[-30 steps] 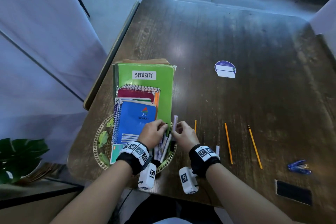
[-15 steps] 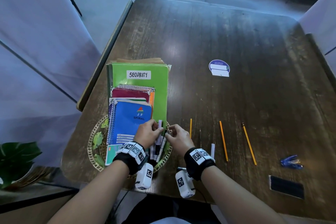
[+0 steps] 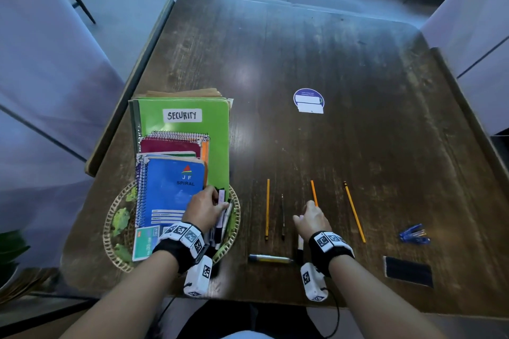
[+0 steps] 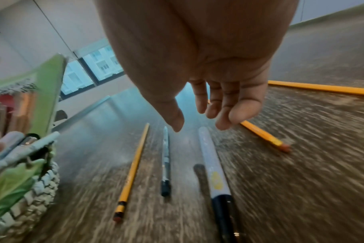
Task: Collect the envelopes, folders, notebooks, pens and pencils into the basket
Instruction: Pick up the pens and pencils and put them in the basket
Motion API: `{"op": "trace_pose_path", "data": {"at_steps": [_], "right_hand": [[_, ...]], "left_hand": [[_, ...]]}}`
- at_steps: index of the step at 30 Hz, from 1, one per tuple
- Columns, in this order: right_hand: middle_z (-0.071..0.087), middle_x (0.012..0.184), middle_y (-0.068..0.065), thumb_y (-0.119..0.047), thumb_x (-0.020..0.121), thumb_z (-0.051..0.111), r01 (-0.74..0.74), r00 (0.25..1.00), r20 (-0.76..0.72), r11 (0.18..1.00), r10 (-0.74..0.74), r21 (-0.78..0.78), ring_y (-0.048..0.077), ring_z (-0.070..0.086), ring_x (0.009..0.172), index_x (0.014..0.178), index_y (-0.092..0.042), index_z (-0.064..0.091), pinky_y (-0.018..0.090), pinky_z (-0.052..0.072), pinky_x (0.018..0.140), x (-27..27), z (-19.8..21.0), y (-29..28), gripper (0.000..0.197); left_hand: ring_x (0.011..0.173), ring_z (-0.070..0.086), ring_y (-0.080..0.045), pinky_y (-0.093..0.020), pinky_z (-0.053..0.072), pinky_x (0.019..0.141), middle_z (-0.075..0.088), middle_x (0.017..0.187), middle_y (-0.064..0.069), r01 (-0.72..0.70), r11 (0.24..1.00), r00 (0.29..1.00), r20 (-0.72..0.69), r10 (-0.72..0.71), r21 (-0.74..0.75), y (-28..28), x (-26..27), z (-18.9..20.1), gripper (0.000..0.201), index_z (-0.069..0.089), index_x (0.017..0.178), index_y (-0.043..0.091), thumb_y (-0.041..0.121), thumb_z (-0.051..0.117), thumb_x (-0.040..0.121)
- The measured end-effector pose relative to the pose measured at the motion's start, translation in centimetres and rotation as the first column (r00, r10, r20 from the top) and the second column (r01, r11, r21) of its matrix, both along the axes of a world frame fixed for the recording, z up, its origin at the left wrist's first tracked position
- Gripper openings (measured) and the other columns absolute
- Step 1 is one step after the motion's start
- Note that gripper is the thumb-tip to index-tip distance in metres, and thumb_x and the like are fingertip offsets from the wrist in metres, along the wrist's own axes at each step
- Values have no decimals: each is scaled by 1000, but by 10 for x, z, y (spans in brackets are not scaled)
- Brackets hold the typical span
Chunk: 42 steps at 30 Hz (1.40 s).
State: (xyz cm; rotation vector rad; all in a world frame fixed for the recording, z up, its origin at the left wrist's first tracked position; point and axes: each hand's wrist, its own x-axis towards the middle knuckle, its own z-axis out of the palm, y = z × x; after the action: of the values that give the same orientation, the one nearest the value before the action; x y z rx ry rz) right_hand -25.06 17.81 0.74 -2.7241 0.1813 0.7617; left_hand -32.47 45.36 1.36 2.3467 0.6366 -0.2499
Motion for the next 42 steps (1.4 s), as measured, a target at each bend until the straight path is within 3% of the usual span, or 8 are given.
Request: {"op": "trace_pose_path", "data": {"at_steps": [11, 15, 19, 28, 31, 36, 39, 42], "right_hand": [[58, 113, 5, -38, 96, 58, 53, 990, -124, 997, -59, -48, 16, 57, 88, 125, -13, 49, 25, 41, 60, -9, -29, -27, 40], [60, 103, 4, -32, 101, 51, 42, 990, -131, 998, -47, -36, 15, 62, 85, 120, -12, 53, 28, 52, 67, -9, -32, -26, 28], [60, 100, 4, -28, 99, 54, 58, 982, -177, 998, -61, -18, 15, 62, 81, 118, -11, 54, 27, 51, 64, -6, -29, -22, 26], [64, 95, 0, -33, 97, 54, 20, 995, -94, 927, 17, 376, 12, 66, 81, 104, -20, 58, 30, 58, 71, 14, 26, 35, 15], [66, 93, 0, -36, 97, 54, -13, 998, -46, 870, 41, 493, 10, 67, 79, 101, -18, 62, 24, 53, 62, 13, 44, 72, 20], [71, 83, -1, -29, 86, 64, -35, 999, -2, 807, 45, 589, 17, 71, 78, 87, -19, 64, 38, 60, 76, 9, 45, 120, 10], [71, 87, -3, -31, 86, 68, -71, 996, -7, 794, 94, 604, 16, 70, 83, 88, -21, 65, 43, 59, 79, 4, 39, 135, 10], [73, 86, -1, -34, 86, 71, -87, 990, -31, 786, 134, 612, 15, 72, 79, 89, -21, 65, 41, 60, 76, -3, 33, 142, 14]], "left_hand": [[74, 57, -19, -37, 50, 69, 57, 78, 1, -33, 999, 999, 32, 32, 43, -8, 4, 3, 27, 48, 86, 18, 37, 67, 91], [74, 55, -16, -33, 46, 64, 56, 79, 2, -34, 997, 998, 57, 30, 65, -13, 6, 10, 25, 50, 86, 18, 38, 63, 93], [76, 56, -18, -34, 47, 65, 57, 79, 2, -13, 999, 995, 98, 8, 50, -15, 8, 13, 23, 52, 86, 18, 37, 62, 94], [75, 62, -10, -33, 55, 70, 67, 77, 5, 79, 986, 987, 151, -56, -145, -15, 10, 19, 17, 66, 84, 21, 35, 64, 94], [75, 65, -8, -33, 56, 71, 70, 78, 7, 81, 973, 987, 153, -49, -216, -11, 7, 22, 17, 70, 86, 20, 36, 66, 93], [77, 71, -11, -37, 60, 72, 73, 84, 8, 60, 930, 991, 130, -13, -363, 4, -3, 24, 13, 71, 93, 28, 36, 76, 85], [71, 73, -19, -41, 61, 70, 73, 83, -4, 20, 905, 992, 120, 34, -425, 9, -7, 30, 13, 69, 95, 17, 25, 76, 87], [66, 71, -17, -39, 60, 65, 72, 80, -6, 53, 909, 994, 108, -9, -413, 12, -11, 30, 18, 68, 97, 15, 29, 74, 88]]}}
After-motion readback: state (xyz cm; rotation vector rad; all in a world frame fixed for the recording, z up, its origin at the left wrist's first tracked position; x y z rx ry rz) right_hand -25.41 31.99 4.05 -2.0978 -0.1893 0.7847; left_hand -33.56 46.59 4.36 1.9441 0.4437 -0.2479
